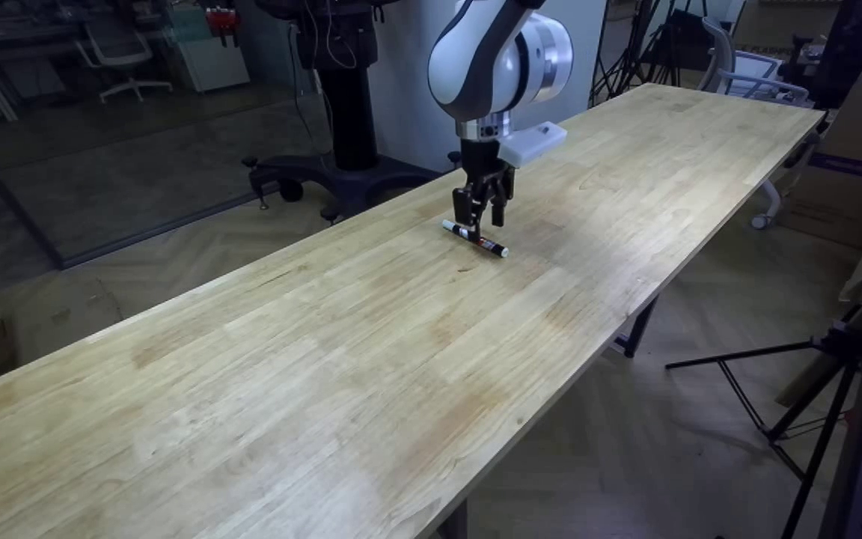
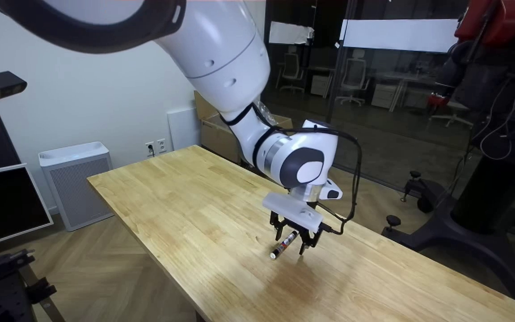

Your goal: Move the marker to the left

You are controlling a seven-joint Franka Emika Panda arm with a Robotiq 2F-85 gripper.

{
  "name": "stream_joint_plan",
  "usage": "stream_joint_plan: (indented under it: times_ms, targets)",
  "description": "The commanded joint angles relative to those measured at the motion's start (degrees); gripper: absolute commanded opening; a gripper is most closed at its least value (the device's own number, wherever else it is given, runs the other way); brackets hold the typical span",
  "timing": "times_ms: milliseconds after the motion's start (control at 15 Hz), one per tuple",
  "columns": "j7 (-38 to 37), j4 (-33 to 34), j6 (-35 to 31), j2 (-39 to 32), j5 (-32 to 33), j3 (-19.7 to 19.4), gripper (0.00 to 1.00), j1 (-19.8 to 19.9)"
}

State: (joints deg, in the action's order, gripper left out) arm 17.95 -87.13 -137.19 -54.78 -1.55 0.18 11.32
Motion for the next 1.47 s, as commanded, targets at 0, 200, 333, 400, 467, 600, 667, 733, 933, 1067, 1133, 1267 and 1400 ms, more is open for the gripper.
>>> stream_joint_plan:
  times_ms: [0, 200, 333, 400, 467, 600, 667, 733, 933, 1067, 1133, 1267, 1400]
  targets:
    - [-2.6, 5.9, 3.6, -3.0, 1.7, -1.0, 0.46, -1.5]
    - [-2.8, 7.9, 5.0, -4.0, 2.0, -1.1, 0.25, -2.0]
    - [-2.9, 8.8, 5.6, -4.4, 2.2, -1.3, 0.12, -2.3]
    - [-3.0, 9.3, 5.8, -4.6, 2.4, -1.4, 0.05, -2.4]
    - [-3.2, 9.6, 6.1, -4.8, 2.7, -1.5, 0.01, -2.5]
    - [-3.4, 10.3, 6.7, -5.0, 2.9, -1.5, 0.04, -2.8]
    - [-3.4, 10.4, 6.8, -5.0, 3.0, -1.5, 0.04, -3.0]
    - [-3.4, 10.4, 6.9, -4.9, 3.0, -1.4, 0.04, -3.1]
    - [-3.7, 10.3, 6.8, -4.6, 3.1, -0.9, 0.04, -4.2]
    - [-4.2, 10.7, 6.8, -4.8, 2.9, -0.3, 0.04, -5.3]
    - [-4.9, 11.2, 6.7, -5.1, 2.7, -0.1, 0.04, -6.1]
    - [-6.2, 12.0, 6.8, -5.6, 2.4, 0.6, 0.04, -7.5]
    - [-7.8, 12.8, 7.0, -6.1, 2.5, 0.9, 0.04, -9.3]
